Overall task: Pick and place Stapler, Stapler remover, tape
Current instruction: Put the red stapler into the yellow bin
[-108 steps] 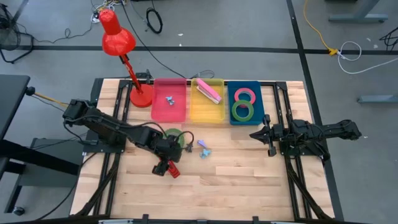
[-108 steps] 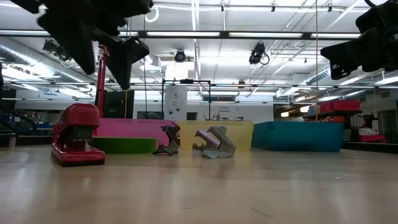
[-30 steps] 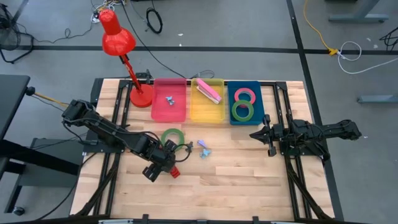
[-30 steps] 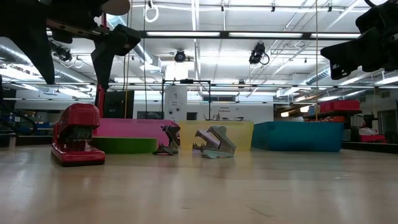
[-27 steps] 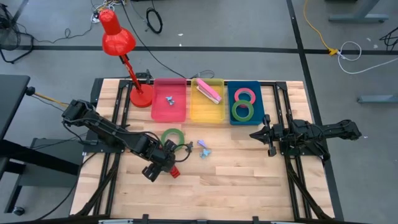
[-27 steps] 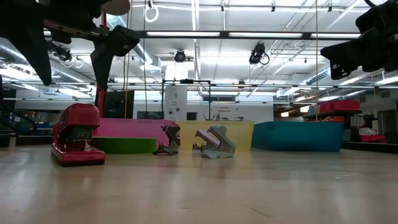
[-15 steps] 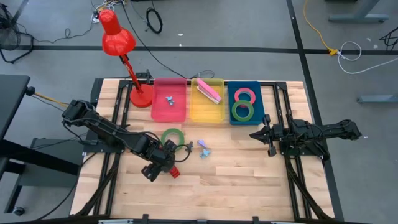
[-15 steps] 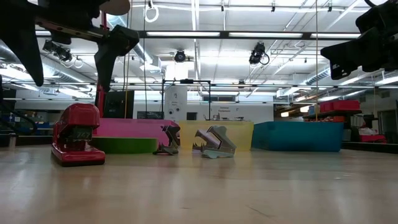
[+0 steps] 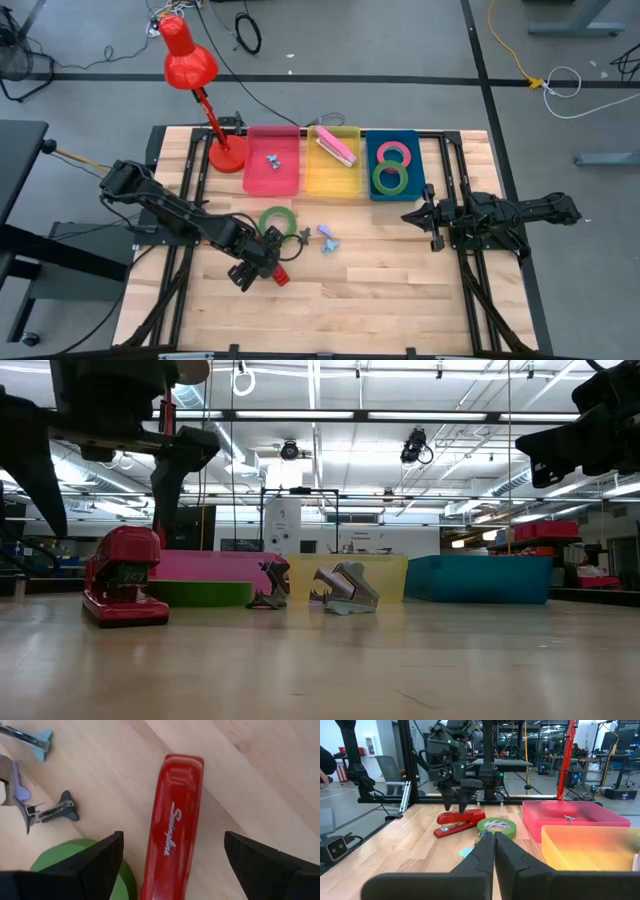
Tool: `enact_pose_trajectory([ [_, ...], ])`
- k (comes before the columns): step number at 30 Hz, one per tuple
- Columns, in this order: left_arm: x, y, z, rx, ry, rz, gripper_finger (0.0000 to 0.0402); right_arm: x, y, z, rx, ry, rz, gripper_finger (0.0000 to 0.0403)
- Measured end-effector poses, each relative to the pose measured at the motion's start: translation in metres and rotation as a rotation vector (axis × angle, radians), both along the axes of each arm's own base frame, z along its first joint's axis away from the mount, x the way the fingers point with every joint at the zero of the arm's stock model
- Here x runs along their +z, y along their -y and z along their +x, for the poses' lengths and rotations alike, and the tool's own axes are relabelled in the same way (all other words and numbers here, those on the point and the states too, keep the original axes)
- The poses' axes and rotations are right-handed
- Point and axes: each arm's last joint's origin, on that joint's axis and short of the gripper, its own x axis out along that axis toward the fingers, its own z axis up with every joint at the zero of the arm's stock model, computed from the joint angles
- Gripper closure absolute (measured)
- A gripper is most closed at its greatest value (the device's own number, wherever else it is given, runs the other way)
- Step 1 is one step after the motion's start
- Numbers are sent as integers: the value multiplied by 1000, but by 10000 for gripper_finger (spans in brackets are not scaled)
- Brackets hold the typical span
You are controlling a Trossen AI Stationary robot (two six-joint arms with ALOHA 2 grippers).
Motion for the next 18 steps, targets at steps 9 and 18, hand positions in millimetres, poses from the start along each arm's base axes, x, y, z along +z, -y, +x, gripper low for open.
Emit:
enact_pose_trajectory([
  [9, -10, -7, 0, -13, 13, 6, 54, 0, 0, 0, 0, 0, 0, 385],
  [18, -9, -17, 8, 21, 25, -97, 66, 0, 0, 0, 0, 0, 0, 385],
])
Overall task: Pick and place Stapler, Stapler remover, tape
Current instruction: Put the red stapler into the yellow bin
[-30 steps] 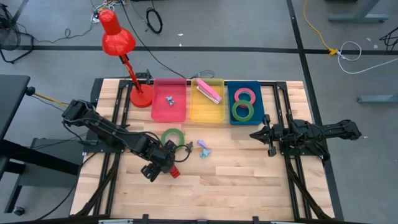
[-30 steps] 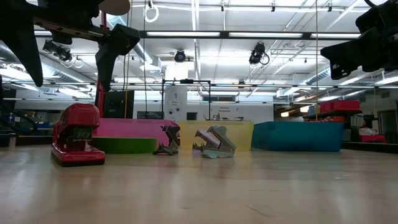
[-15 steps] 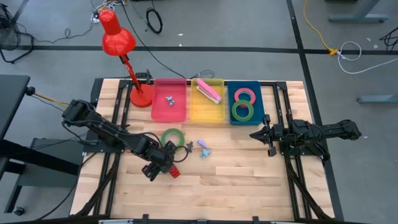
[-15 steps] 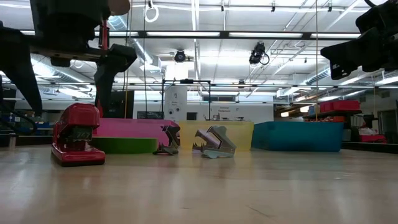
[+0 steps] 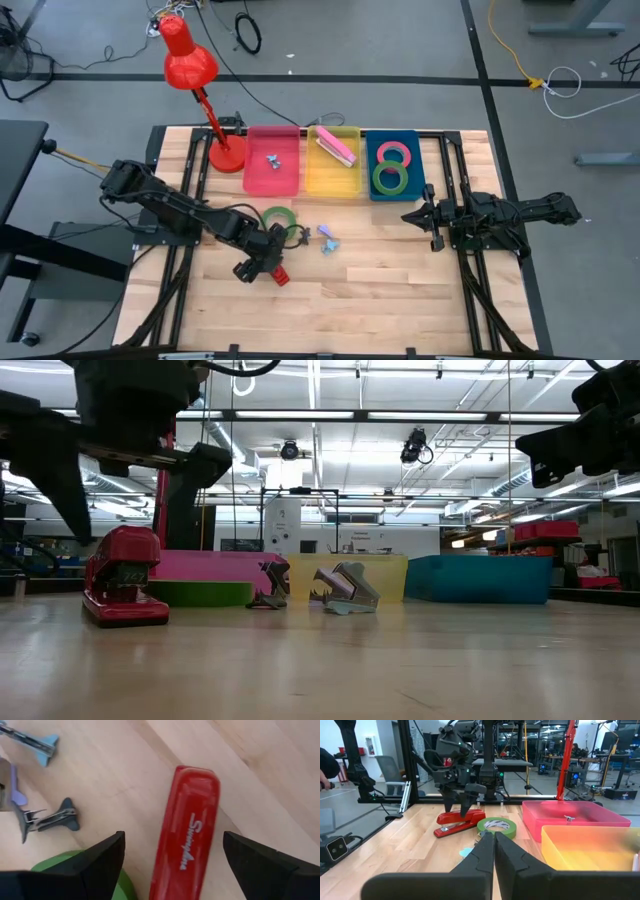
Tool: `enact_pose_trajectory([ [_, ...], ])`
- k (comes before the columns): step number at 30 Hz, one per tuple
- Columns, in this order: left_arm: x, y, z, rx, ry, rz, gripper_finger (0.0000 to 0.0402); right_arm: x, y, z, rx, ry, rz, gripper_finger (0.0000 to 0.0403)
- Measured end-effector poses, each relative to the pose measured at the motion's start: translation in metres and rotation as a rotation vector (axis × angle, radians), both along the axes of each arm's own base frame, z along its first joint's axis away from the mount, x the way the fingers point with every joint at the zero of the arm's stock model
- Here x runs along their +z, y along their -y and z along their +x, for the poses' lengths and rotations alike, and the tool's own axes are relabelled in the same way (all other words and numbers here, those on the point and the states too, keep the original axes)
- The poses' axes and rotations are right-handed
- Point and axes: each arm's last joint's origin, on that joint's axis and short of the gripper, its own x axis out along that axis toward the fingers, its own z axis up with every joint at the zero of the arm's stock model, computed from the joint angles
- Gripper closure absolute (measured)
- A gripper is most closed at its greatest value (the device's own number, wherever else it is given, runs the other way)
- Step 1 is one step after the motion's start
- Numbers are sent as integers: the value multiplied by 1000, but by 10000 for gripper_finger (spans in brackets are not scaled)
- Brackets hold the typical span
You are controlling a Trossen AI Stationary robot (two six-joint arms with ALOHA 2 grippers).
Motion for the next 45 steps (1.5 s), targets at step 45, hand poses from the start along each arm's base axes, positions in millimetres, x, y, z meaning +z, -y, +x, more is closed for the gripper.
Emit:
enact_pose_trajectory([
  [45, -30, 2, 10, -32, -109, 2, 80, 0, 0, 0, 1, 1, 0, 385],
])
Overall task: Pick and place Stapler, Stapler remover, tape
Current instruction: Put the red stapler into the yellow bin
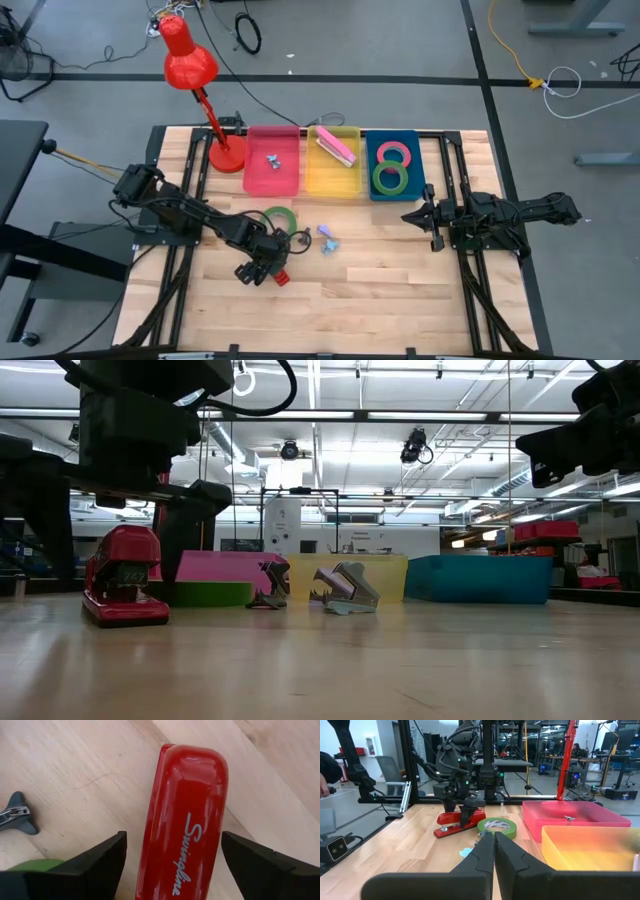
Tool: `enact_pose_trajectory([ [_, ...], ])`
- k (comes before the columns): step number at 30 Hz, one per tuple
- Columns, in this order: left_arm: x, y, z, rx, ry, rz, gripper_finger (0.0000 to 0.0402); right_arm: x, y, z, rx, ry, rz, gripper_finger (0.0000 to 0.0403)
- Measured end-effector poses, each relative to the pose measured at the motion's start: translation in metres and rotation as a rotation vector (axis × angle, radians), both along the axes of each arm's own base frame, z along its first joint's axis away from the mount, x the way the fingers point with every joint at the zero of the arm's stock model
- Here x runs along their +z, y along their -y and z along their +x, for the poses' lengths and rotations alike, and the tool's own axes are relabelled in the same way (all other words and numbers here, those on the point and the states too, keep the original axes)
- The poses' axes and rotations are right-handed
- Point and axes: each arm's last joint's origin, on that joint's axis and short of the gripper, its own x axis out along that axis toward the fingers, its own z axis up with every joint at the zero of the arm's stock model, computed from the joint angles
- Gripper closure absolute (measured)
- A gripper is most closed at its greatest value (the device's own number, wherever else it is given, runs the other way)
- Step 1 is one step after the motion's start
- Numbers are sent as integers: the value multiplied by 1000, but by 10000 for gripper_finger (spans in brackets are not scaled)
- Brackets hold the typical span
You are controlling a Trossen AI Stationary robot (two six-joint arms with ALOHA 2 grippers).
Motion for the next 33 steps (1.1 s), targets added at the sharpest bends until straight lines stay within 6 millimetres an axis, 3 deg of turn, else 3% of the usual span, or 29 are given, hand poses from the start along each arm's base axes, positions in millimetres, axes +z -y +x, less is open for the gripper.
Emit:
enact_pose_trajectory([
  [17, 0, 0, 0, 6, 1, -2, 225, 0, 0, 0, 0, 0, 0, 385],
  [33, 0, 1, 0, 1, -4, -17, 244, 0, 0, 0, 0, 0, 0, 385],
])
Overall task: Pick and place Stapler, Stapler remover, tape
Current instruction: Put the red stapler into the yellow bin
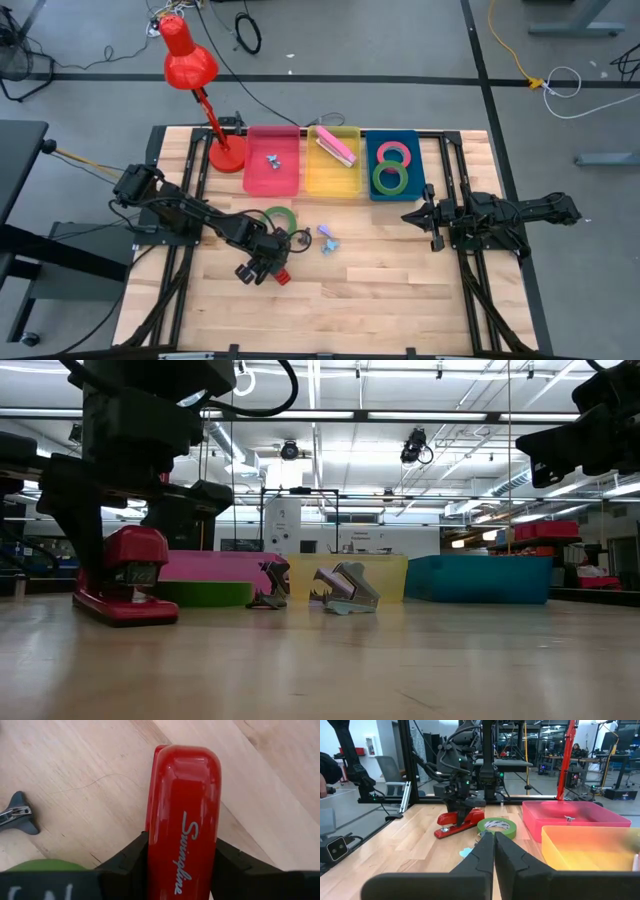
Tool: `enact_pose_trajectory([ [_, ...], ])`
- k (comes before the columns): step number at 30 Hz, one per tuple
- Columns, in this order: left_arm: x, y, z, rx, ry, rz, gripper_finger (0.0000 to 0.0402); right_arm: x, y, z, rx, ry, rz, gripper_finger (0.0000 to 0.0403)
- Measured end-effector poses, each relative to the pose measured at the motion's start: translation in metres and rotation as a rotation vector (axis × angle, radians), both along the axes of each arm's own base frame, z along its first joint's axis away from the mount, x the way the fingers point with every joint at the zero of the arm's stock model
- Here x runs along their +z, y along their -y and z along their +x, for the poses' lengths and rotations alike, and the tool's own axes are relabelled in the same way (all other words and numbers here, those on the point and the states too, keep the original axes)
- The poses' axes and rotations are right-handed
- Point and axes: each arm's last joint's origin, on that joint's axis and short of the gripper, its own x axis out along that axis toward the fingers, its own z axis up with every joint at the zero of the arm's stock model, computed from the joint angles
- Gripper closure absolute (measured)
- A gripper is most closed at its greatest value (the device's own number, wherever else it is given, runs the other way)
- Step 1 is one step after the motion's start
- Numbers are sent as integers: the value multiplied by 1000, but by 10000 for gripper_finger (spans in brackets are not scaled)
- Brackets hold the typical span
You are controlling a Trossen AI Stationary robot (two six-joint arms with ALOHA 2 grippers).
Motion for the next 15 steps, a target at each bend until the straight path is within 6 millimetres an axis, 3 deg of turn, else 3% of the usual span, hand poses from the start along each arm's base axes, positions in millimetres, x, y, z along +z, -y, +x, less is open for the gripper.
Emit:
enact_pose_trajectory([
  [6, 7, 2, 4, 56, -1, -31, 246, 0, 0, 0, 0, 0, 0, 385],
  [15, 45, 8, 23, 96, 35, -65, 250, 0, 0, 0, 0, 0, 0, 385],
])
